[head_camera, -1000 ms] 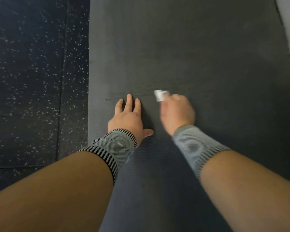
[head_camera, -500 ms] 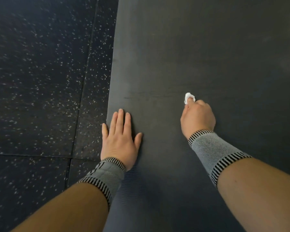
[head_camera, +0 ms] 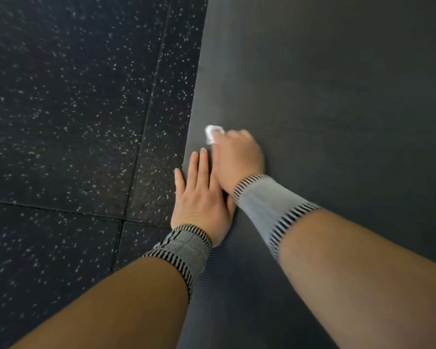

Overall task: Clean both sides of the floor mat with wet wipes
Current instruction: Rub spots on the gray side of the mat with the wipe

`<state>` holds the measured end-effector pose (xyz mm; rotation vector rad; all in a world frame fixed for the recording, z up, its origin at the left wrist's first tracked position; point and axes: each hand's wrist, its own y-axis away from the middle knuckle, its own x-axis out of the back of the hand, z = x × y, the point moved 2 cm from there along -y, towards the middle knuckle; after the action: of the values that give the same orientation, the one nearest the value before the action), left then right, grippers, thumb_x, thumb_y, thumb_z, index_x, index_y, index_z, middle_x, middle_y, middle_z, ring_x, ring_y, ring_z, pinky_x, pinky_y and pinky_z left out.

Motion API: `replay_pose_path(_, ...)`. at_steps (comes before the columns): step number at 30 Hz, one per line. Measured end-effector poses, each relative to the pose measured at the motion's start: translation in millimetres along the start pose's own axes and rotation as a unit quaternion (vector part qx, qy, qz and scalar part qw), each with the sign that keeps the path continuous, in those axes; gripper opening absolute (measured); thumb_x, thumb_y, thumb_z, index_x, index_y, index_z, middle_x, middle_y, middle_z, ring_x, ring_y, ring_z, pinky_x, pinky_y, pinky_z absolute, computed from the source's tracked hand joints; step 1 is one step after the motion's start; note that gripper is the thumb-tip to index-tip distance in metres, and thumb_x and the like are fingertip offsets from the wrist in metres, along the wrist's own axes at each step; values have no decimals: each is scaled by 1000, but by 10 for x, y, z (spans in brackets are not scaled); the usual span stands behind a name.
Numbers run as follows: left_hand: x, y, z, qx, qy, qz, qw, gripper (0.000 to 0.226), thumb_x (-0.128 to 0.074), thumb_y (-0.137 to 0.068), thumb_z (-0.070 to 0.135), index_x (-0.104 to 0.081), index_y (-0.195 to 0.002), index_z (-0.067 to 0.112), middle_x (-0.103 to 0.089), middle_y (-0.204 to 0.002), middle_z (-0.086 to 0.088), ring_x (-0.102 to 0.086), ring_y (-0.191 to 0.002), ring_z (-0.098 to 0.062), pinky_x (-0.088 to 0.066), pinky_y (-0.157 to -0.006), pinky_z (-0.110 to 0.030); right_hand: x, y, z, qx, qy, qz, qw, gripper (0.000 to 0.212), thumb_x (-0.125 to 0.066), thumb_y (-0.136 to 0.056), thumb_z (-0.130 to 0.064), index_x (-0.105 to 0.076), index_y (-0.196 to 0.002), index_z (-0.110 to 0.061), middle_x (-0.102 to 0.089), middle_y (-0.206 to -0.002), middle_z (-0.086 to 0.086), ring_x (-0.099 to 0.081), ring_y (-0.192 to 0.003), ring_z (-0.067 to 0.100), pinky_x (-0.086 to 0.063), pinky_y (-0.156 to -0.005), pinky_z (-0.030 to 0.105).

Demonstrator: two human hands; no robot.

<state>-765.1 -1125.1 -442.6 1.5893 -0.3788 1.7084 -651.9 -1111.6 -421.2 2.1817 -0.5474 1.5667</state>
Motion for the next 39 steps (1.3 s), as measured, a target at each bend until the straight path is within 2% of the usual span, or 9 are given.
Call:
replay_pose_path(3,8,1,2,-7,18,7,1000,75,-7,-94,58,8,-154,15,12,-161,-7,23,-144,-19,17,-113,-45,-38,-167,-54,52,25,-1,998,27,-46,-93,-19,-58,-115,-27,-61,-94,2,-42,-80,21,-34,-67,33)
replay_pose_path(8,29,6,-1,4,5,13,1000,77,-4,-93,57,6,-153,9,13,-161,-9,17,-147,-22,14,-115,-45,118,26,406,-113,34,70,991,26,-45,-91,-15,-62,-111,-17,-64,-93,12,-52,-87,31,-30,-71,33)
replay_pose_path(13,-13,4,-14,-27,18,-18,999,77,-17,-94,59,14,-153,20,14,-161,-5,24,-144,-21,19,-113,-45,-93,-391,-356,70,23,-7,997,23,-51,-91,-18,-58,-113,-22,-59,-91,1,-40,-82,20,-30,-66,29)
replay_pose_path(19,14,8,-2,3,0,18,1000,77,-4,-93,56,10,-152,9,17,-159,-8,18,-147,-21,16,-114,-44,164,-19,595,-175,49,82,980,33,-44,-92,-18,-57,-122,-17,-64,-101,13,-52,-95,33,-36,-76,35)
replay_pose_path(25,-10,-6,9,-8,25,9,1000,77,-9,-94,59,11,-154,15,16,-161,-5,26,-143,-17,17,-114,-44,-61,-458,-180,46,26,29,998,23,-47,-92,-15,-59,-110,-21,-62,-99,3,-41,-83,20,-32,-67,30)
replay_pose_path(28,27,19,8,5,18,21,1000,76,-12,-93,56,-3,-154,13,4,-163,-5,10,-148,-19,8,-118,-43,101,-291,447,-77,48,42,995,35,-45,-91,-15,-57,-123,-22,-62,-106,10,-53,-98,32,-39,-74,35)
replay_pose_path(31,233,-224,14,23,64,99,993,52,-38,-95,42,-44,-138,13,-35,-150,-11,-26,-139,-28,-15,-117,-46,348,-9,996,-242,71,58,966,36,-42,-94,-18,-54,-127,-20,-59,-106,13,-52,-100,34,-36,-74,35)
replay_pose_path(37,166,-818,69,34,57,107,992,65,-32,-100,36,-2,-154,15,-2,-163,0,4,-149,-17,7,-116,-43,47,-585,163,72,44,25,996,32,-36,-98,-25,-56,-123,-28,-60,-107,3,-47,-91,23,-32,-70,30)
replay_pose_path(39,140,-775,54,30,51,97,994,63,-26,-99,29,1,-154,14,1,-163,0,5,-149,-16,7,-116,-41,56,-598,280,58,77,15,995,34,-37,-97,-25,-54,-126,-28,-60,-107,4,-48,-93,27,-33,-69,32)
